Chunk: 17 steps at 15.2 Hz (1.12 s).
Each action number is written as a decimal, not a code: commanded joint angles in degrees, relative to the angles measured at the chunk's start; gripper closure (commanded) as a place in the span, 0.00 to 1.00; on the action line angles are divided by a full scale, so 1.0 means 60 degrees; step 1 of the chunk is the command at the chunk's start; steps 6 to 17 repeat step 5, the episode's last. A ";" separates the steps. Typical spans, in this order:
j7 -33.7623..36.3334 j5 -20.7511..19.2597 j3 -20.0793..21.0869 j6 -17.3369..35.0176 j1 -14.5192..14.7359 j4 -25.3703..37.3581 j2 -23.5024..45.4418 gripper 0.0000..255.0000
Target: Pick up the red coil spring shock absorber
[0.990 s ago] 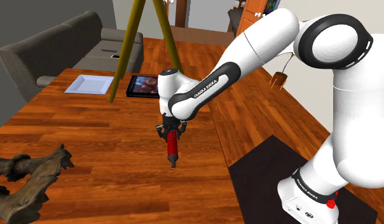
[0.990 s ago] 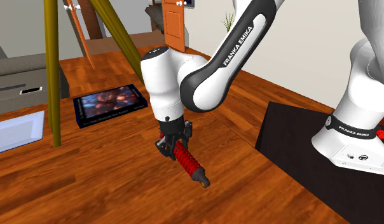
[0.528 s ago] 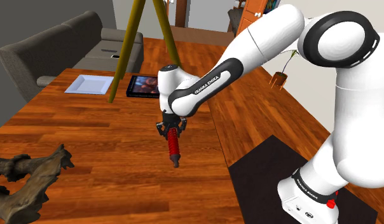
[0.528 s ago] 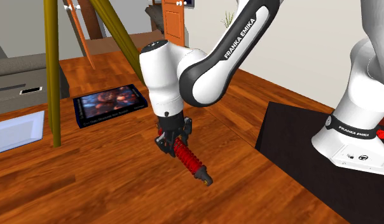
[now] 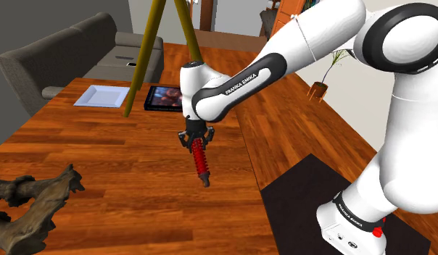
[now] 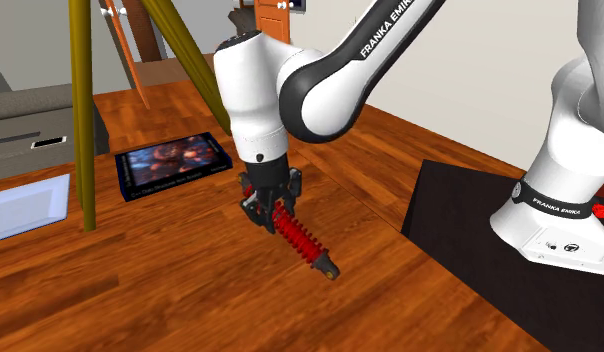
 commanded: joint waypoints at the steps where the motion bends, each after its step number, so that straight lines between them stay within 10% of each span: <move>1: -0.0026 0.0077 0.0051 -0.0207 -0.0023 -0.0004 -0.0218 1.00; 17: -0.0066 0.0147 0.0088 -0.0421 -0.0050 0.0034 -0.0402 1.00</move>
